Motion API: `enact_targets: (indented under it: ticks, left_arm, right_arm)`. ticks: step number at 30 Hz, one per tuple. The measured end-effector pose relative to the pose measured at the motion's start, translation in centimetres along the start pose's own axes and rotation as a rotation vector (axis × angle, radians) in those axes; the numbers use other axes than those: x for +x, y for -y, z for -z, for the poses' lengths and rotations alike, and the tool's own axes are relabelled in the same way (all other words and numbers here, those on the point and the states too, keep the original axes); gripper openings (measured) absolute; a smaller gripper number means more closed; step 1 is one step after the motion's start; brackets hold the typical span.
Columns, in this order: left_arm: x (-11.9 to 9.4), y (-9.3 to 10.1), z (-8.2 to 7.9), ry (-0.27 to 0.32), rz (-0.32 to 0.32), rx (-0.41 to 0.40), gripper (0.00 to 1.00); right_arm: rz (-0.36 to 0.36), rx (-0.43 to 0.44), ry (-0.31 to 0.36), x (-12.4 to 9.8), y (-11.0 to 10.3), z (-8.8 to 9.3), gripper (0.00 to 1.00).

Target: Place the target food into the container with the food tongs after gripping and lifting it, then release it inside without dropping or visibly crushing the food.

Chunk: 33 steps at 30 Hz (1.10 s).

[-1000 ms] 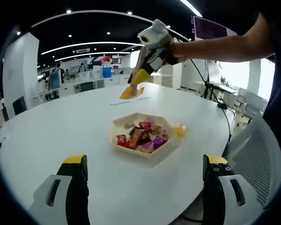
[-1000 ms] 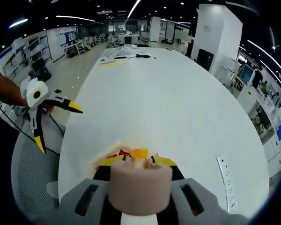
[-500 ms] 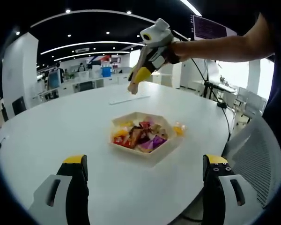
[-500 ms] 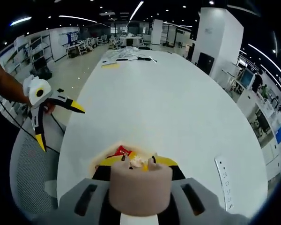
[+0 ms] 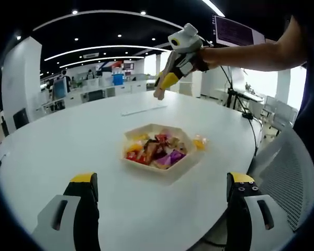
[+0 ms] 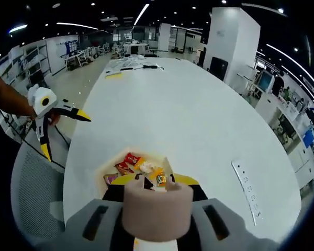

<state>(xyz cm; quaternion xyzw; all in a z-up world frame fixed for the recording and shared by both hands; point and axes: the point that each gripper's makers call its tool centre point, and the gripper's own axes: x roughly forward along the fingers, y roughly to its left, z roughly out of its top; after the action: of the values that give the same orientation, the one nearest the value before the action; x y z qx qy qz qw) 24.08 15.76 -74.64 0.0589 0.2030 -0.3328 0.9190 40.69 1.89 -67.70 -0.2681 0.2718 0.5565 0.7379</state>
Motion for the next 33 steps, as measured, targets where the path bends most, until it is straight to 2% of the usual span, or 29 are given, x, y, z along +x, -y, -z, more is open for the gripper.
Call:
enact_targets:
  ticks: [19, 28, 33]
  left_arm:
    - [0.1, 0.1, 0.2, -0.011, 0.000, 0.001, 0.99]
    - [0.1, 0.1, 0.2, -0.012, 0.001, 0.003, 0.99]
    - [0.1, 0.1, 0.2, -0.011, 0.004, 0.001, 0.99]
  right_arm:
    - [0.026, 0.006, 0.039, -5.9, -0.5, 2.7, 0.22]
    - [0.027, 0.003, 0.021, -7.1, -2.0, 4.8, 0.22]
    - [0.037, -0.005, 0.010, -7.7, -2.0, 5.4, 0.23]
